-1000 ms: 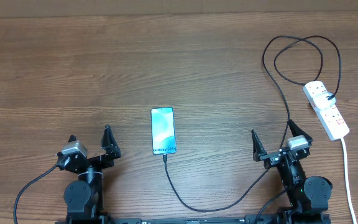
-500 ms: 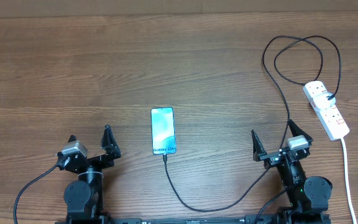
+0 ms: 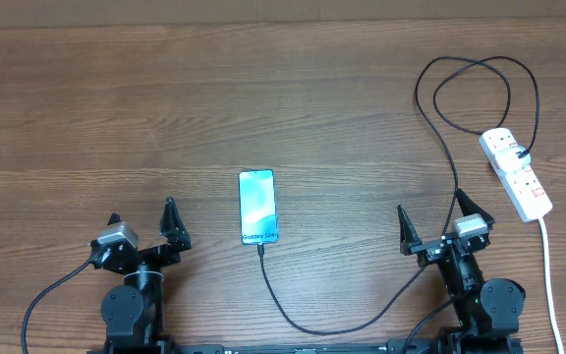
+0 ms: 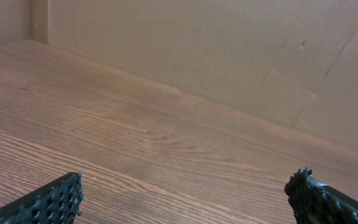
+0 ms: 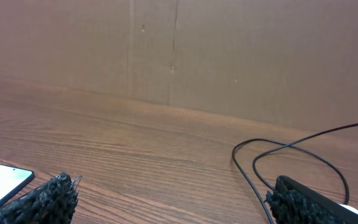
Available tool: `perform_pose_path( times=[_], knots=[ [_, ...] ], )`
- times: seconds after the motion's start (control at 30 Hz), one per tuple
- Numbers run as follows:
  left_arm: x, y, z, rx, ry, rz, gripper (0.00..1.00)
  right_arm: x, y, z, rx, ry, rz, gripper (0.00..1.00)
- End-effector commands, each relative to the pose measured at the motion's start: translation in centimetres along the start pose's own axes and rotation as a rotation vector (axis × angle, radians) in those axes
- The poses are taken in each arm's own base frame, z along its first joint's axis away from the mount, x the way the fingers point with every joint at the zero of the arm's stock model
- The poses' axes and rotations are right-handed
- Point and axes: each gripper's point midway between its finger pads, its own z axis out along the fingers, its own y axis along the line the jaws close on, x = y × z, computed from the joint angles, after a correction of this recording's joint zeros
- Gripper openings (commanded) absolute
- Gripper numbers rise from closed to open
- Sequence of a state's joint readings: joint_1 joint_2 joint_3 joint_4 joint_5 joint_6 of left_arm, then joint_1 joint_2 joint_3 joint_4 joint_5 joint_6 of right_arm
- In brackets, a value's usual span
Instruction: Plug charger to phone and switch on socket
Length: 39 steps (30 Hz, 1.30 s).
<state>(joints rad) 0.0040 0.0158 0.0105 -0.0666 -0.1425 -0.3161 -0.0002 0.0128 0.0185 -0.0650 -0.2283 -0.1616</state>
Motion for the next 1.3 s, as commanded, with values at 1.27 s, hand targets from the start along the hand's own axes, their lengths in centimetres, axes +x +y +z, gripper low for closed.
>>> perform_pose_path(
  times=[1.27],
  knots=[
    [1.1,-2.7,-0.3,0.146,0.026,0.283,1.0,0.2,-0.1,0.0,0.004,-0.001,-0.004,1.0]
  ],
)
